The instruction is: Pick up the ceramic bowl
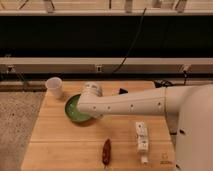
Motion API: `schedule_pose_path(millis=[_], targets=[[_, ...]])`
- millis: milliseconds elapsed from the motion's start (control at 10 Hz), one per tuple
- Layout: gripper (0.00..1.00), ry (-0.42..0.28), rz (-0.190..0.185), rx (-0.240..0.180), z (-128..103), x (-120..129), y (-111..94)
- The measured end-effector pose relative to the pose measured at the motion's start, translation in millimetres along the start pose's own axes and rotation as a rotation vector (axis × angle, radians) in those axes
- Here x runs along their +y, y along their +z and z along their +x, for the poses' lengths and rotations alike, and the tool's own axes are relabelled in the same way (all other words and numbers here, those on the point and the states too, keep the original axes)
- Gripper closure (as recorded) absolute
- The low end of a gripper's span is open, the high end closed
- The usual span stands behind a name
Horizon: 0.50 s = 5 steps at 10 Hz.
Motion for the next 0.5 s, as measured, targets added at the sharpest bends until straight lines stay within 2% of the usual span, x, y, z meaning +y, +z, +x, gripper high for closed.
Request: schedule_pose_path(millis=[500], targets=[[0.20, -0.025, 0.012, 0.001, -1.8, -3.6, 14.9]])
